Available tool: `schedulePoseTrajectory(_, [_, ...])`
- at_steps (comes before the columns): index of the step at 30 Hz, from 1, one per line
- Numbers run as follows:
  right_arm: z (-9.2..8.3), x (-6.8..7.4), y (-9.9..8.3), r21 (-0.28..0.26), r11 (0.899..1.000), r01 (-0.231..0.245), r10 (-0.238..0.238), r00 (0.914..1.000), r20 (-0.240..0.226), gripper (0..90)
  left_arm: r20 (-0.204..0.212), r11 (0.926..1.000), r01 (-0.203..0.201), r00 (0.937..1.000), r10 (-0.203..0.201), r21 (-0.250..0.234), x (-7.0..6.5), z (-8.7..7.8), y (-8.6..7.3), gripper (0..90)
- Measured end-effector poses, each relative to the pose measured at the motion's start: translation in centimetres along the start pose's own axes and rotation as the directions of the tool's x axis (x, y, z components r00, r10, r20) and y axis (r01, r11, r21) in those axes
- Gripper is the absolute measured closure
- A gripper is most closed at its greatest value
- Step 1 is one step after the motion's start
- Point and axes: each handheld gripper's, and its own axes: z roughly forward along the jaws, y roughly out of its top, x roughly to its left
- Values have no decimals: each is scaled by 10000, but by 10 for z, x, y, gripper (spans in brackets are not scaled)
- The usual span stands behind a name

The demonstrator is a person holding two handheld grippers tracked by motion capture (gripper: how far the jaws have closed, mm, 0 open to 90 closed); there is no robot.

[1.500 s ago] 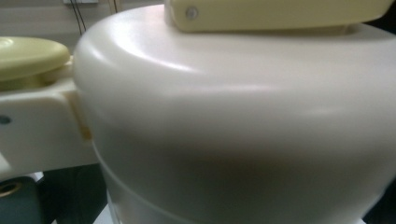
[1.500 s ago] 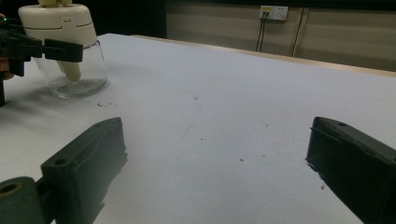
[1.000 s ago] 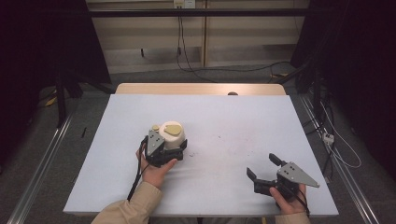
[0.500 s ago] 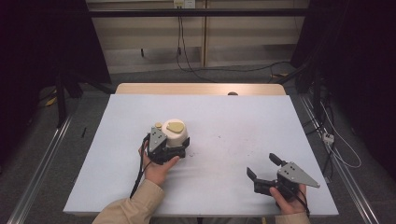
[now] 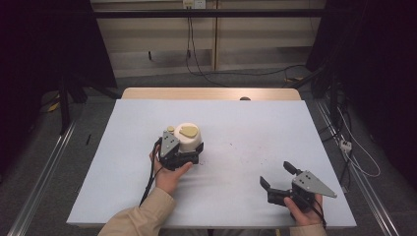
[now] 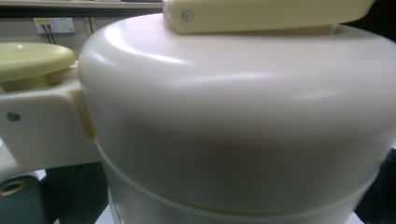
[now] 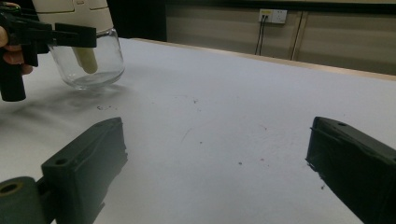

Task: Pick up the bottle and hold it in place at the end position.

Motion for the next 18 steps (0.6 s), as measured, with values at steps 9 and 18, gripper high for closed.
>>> schedulePoseTrajectory(9, [0, 0, 0, -6, 10000, 15, -15, 10000, -12, 39, 71, 9999, -57, 10000, 56, 84, 0, 8, 3, 51])
schedulePoseTrajectory(18, [0, -1, -1, 29, 10000, -39, 39, 10000, 15, 40, 196, 9998, -96, 9998, 92, 182, -4, 15, 3, 51])
